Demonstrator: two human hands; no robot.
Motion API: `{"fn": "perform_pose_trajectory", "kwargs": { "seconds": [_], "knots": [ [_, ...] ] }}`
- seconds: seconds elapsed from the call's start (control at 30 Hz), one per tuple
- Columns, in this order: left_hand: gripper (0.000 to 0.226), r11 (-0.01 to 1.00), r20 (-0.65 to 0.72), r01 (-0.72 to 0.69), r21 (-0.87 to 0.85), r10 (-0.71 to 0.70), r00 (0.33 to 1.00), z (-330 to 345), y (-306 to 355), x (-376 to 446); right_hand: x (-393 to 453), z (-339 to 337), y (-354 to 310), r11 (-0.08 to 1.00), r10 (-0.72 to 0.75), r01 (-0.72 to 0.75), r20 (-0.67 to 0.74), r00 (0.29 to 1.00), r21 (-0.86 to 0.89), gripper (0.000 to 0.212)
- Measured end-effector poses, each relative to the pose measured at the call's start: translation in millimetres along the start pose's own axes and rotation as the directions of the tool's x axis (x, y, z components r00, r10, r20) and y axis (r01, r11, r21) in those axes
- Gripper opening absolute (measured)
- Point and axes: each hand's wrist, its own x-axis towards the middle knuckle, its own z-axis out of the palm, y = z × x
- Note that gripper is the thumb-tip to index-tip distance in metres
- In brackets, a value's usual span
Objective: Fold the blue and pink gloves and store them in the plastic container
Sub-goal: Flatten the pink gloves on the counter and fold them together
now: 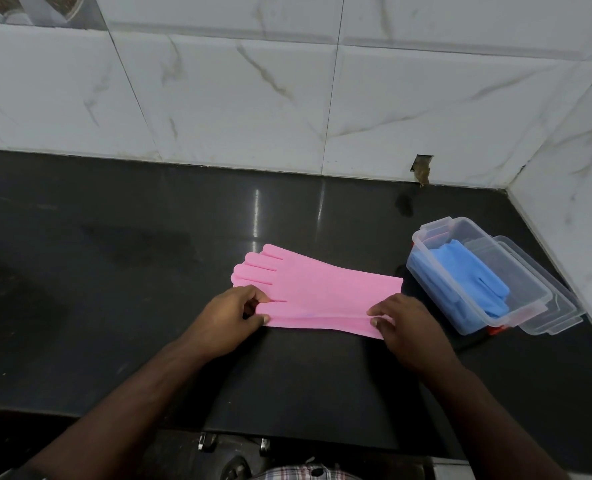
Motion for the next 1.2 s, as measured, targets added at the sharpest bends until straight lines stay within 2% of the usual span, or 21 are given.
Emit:
{"fn": "perform_pose_trajectory", "kwargs": {
  "seconds": [0.1, 0.2, 0.5, 0.67, 0.77, 0.9, 1.07, 1.2],
  "knots": [
    [0.014, 1.0, 0.005, 0.004, -0.021, -0.003, 1.0, -0.1, 0.5, -1.1, -6.7, 3.3, 2.7, 0.998, -0.061, 0.059, -0.176, 0.982, -0.017, 0.019],
    [0.014, 1.0, 0.006, -0.006, -0.004, 0.006, 1.0, -0.4, 1.5, -1.7, -11.9, 6.9, 2.5, 0.994, -0.114, 0.111, -0.247, 0.962, -0.023, 0.019],
    [0.018, 0.999, 0.028, -0.034, 0.031, 0.034, 0.999, 1.4, -0.6, -4.7, -20.8, 13.7, 14.3, 0.998, -0.053, 0.052, -0.024, 0.998, -0.035, 0.028],
    [0.018, 0.997, 0.028, -0.044, 0.06, 0.042, 0.999, 3.6, -1.2, -4.7, -13.9, 3.3, 17.1, 0.996, 0.056, -0.059, 0.037, 0.998, 0.063, 0.033],
    [0.017, 0.995, 0.033, -0.041, 0.096, 0.038, 0.999, 4.6, -4.5, -3.9, -1.6, 1.4, 25.3, 0.975, 0.184, -0.178, -0.034, 0.982, 0.134, 0.034],
    [0.018, 0.993, 0.037, -0.047, 0.107, 0.043, 0.998, 3.7, -5.8, -2.1, 24.6, -1.7, 30.7, 0.927, 0.359, -0.339, -0.125, 0.925, 0.159, 0.033],
    [0.023, 0.994, 0.027, -0.05, 0.096, 0.047, 0.999, 1.0, -7.5, -2.5, 44.7, -3.6, 24.3, 0.918, 0.397, -0.394, -0.113, 0.911, 0.051, 0.047],
    [0.021, 0.995, 0.026, -0.05, 0.081, 0.048, 0.999, 1.5, -8.5, -4.2, 58.1, 6.3, 30.7, 0.904, 0.428, -0.42, -0.181, 0.885, 0.085, 0.031]
  ]
}}
